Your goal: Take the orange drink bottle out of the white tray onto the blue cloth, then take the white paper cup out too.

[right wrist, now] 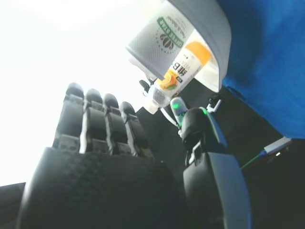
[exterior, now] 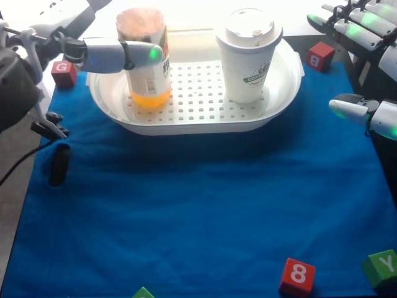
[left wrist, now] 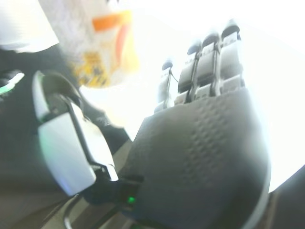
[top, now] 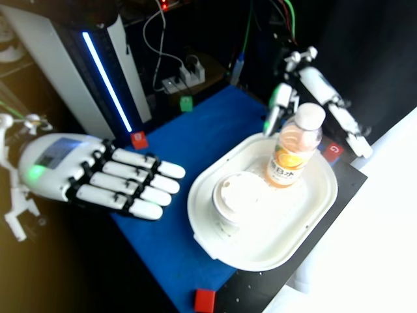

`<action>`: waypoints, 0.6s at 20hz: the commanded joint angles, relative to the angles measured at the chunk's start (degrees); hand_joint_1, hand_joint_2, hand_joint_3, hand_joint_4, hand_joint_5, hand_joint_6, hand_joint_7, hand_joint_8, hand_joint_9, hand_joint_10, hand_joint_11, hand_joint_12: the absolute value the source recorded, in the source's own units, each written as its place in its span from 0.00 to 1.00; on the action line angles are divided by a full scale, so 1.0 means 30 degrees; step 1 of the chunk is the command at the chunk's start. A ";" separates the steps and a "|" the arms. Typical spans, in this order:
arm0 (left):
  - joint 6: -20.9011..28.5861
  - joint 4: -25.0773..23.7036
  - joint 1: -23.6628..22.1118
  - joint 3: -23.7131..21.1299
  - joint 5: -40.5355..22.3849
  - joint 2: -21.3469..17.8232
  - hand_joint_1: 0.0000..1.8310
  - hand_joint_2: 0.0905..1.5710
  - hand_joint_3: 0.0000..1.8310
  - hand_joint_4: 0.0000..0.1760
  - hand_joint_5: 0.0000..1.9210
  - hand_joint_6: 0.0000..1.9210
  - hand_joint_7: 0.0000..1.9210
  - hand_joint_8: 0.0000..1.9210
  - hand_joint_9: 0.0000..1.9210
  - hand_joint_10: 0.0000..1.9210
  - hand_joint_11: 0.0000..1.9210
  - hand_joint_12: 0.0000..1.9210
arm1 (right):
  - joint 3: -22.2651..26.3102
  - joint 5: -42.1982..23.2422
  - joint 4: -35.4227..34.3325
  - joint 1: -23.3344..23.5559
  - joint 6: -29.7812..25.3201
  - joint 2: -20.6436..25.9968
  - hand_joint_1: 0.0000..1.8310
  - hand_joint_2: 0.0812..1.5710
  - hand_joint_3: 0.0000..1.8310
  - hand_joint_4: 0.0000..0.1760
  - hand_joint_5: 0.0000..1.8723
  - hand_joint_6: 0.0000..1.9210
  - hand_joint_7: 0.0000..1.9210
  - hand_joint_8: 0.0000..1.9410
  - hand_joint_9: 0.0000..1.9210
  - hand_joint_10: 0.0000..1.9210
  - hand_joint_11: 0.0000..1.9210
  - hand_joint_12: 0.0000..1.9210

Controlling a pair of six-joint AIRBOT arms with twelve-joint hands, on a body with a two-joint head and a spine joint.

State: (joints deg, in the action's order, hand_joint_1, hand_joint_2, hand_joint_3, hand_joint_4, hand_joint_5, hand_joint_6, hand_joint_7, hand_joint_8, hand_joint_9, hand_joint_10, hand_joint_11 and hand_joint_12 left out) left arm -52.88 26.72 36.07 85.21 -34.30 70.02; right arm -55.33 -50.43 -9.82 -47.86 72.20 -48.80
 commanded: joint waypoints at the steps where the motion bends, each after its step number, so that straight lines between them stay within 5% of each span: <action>1: 0.0042 -0.0263 -0.0050 0.0145 -0.1818 0.0173 0.44 0.65 0.00 0.11 0.16 0.21 0.22 0.20 0.16 0.38 0.04 0.84 | 0.0008 -0.2306 0.0053 0.0329 0.0061 0.0008 0.27 0.82 0.00 0.00 0.00 0.00 0.00 0.00 0.00 0.00 0.00 0.00; 2: 0.0489 -0.0351 0.0084 0.0260 -0.1846 0.0264 0.45 0.65 0.00 0.00 0.20 0.37 0.25 0.36 0.19 0.59 0.08 0.94 | 0.0013 -0.2306 0.0049 0.0329 0.0059 0.0008 0.27 0.82 0.00 0.00 0.00 0.00 0.00 0.00 0.00 0.00 0.00 0.00; 3: 0.0974 -0.0478 0.0147 0.0373 -0.1932 0.0327 0.51 0.73 0.00 0.61 0.37 0.61 0.28 0.59 0.24 0.80 0.19 0.99 | 0.0021 -0.2306 0.0047 0.0329 0.0059 0.0008 0.27 0.82 0.00 0.00 0.00 0.00 0.00 0.00 0.00 0.00 0.00 0.00; 4: 0.1327 -0.0637 0.0175 0.0428 -0.2043 0.0350 0.53 0.74 0.00 0.63 0.42 0.64 0.30 0.71 0.27 0.89 0.25 1.00 | 0.0036 -0.2306 0.0047 0.0322 0.0059 0.0008 0.26 0.82 0.00 0.00 0.00 0.00 0.00 0.00 0.00 0.00 0.00 0.00; 5: 0.1337 -0.0763 0.0171 0.0392 -0.2144 0.0320 0.54 0.74 0.00 0.52 0.43 0.64 0.30 0.78 0.28 0.95 0.30 1.00 | 0.0042 -0.2306 0.0045 0.0310 0.0059 0.0008 0.25 0.83 0.00 0.00 0.00 0.00 0.00 0.00 0.00 0.00 0.00 0.00; 6: 0.1337 -0.0857 0.0171 0.0264 -0.2364 0.0220 0.55 0.73 0.00 0.52 0.45 0.62 0.28 0.82 0.26 0.98 0.29 1.00 | 0.0044 -0.2304 0.0038 0.0280 0.0059 0.0007 0.25 0.83 0.00 0.00 0.00 0.00 0.00 0.00 0.00 0.00 0.00 0.00; 7: 0.1338 -0.0931 0.0171 0.0115 -0.2585 0.0077 0.54 0.73 0.00 0.79 0.45 0.62 0.27 0.80 0.22 0.96 0.23 1.00 | 0.0044 -0.2304 0.0034 0.0266 0.0059 0.0001 0.25 0.83 0.00 0.00 0.00 0.00 0.00 0.00 0.00 0.00 0.00 0.00; 8: 0.1342 -0.1013 0.0177 -0.0038 -0.2815 -0.0051 0.54 0.72 0.00 0.90 0.45 0.62 0.26 0.80 0.21 0.95 0.20 1.00 | 0.0046 -0.2304 0.0028 0.0259 0.0059 -0.0005 0.26 0.83 0.00 0.00 0.00 0.00 0.00 0.00 0.00 0.00 0.00 0.00; 12: 0.1342 -0.1443 0.0311 -0.1161 -0.4610 -0.1019 0.48 0.78 0.00 1.00 0.37 0.73 0.23 0.64 0.18 0.78 0.12 0.99 | 0.0052 -0.2304 -0.0081 0.0155 0.0057 -0.0013 0.27 0.84 0.00 0.00 0.00 0.00 0.00 0.00 0.00 0.00 0.00 0.00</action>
State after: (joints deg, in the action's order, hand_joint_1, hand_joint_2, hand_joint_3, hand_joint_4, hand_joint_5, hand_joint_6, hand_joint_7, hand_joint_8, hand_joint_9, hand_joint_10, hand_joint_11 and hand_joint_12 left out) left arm -49.74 22.61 37.67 81.69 -37.10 67.64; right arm -55.11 -50.28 -10.31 -47.92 72.23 -48.84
